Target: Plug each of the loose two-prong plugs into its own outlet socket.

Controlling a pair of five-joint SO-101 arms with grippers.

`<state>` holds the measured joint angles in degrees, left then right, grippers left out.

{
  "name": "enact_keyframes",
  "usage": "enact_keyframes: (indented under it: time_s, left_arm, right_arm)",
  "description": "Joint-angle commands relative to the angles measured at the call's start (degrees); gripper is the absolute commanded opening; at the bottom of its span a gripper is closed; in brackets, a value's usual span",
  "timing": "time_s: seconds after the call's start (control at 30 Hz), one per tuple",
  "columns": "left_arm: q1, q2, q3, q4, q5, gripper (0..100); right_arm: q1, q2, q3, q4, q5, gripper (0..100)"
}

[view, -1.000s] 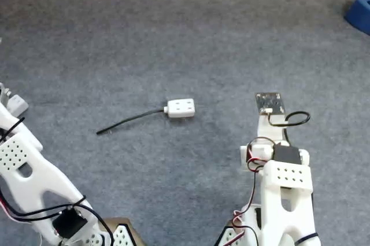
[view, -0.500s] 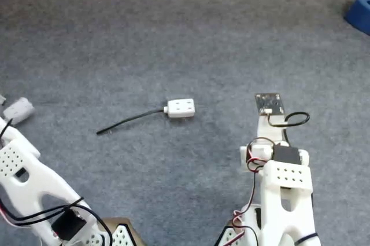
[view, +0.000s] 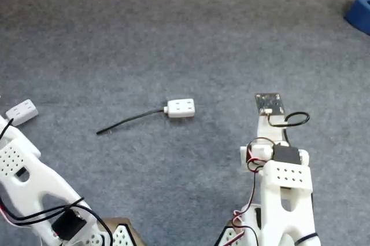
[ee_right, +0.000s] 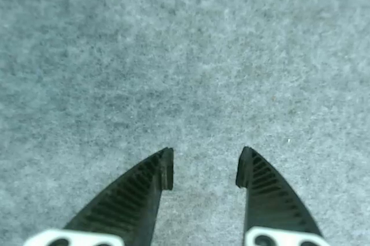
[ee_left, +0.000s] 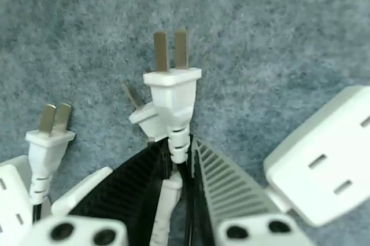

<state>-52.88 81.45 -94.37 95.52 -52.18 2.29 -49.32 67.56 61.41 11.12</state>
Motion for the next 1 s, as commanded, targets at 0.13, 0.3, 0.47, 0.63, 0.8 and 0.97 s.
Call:
enact_keyframes:
  time_s: [0.13,0.3,0.47,0.63,0.8,0.97]
  left_arm:
    - [0.7,-6.1,-0.3,0.1,0.4,2]
    - [0.3,-13.9,-0.3,0.1,0.7,1]
    - [0.2,-20.5,-0.3,0.0,3.8,1]
    - [0.1,-20.1,0.1,1.1,4.7,3]
    - [-0.8,-17.0,-0.3,2.0,4.7,6]
    - [-1.0,-16.5,-0.3,2.0,4.4,0]
  right_arm:
    - [-0.3,-1.2,-0.4,0.6,0.6,18.9]
    - [-0.3,-1.2,-0.4,0.6,0.6,18.9]
    - [-0.3,-1.2,-0.4,0.6,0.6,18.9]
    - [-0.3,-1.3,-0.4,0.6,0.6,18.9]
    - [-0.3,-1.3,-0.4,0.6,0.6,18.9]
    - [-0.3,-1.3,-0.4,0.6,0.6,18.9]
